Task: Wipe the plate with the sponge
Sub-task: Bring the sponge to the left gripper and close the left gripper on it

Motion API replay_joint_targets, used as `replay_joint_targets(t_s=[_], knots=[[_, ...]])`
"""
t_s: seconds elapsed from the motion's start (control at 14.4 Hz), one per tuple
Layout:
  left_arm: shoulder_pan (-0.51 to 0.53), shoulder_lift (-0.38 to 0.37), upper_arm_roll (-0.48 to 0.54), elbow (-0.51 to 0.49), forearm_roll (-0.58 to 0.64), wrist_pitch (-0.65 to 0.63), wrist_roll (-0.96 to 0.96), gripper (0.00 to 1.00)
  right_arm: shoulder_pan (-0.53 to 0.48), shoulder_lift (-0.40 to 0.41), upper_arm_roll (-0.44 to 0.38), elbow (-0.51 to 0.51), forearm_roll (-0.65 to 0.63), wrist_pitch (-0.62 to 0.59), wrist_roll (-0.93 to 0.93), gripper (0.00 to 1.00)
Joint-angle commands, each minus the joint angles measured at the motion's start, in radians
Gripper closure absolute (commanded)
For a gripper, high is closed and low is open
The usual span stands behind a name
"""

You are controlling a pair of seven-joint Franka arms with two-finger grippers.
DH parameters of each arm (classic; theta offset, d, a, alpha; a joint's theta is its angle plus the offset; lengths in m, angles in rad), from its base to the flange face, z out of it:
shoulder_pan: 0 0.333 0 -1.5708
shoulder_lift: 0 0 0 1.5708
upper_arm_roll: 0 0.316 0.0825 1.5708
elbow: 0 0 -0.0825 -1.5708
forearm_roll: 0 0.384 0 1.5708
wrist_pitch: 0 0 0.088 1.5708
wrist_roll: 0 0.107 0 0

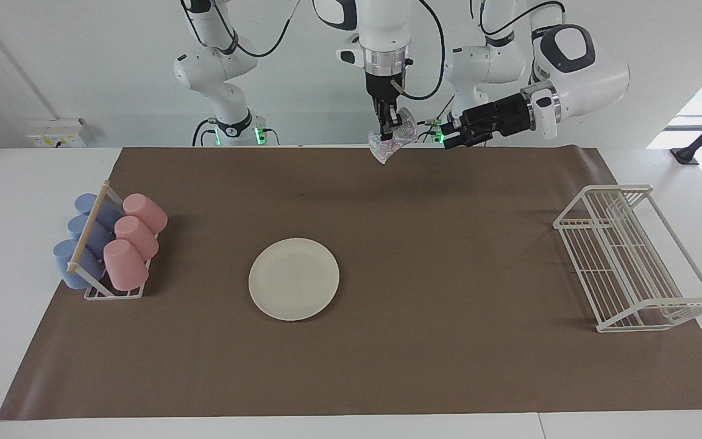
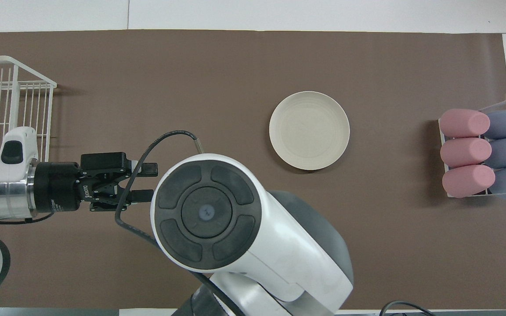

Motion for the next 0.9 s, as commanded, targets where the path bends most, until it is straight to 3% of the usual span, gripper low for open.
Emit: replay_joint_targets(t_s=[0.0, 0.21, 0.35, 0.49, 0.56, 0.69, 0.83], knots=[[-0.011, -0.008, -0.054, 0.005, -0.01, 0.052, -0.031, 0.0, -0.009, 0.01, 0.007, 0.021, -0.01, 0.0, 0.013, 1.0], [-0.011, -0.008, -0.117, 0.005, -0.005, 0.082, -0.026, 0.02, -0.009, 0.008, 0.007, 0.021, -0.01, -0.001, 0.013, 1.0], [-0.011, -0.008, -0.13, 0.002, -0.005, 0.099, -0.028, 0.12, -0.009, 0.008, 0.007, 0.021, -0.01, -0.003, 0.013, 1.0], [0.003, -0.008, -0.13, 0.001, -0.004, 0.087, -0.025, 0.66, -0.009, 0.008, 0.007, 0.022, -0.01, -0.003, 0.013, 1.0], [0.003, -0.008, -0.127, 0.002, -0.004, 0.087, -0.025, 0.8, -0.011, 0.008, 0.007, 0.021, -0.01, -0.004, 0.011, 1.0], [0.003, -0.008, -0.127, 0.002, -0.004, 0.087, -0.031, 0.96, -0.011, 0.008, 0.007, 0.022, -0.01, -0.004, 0.011, 1.0], [0.003, -0.008, -0.127, 0.002, -0.004, 0.087, -0.034, 1.0, -0.011, 0.008, 0.007, 0.022, -0.01, -0.004, 0.011, 1.0]])
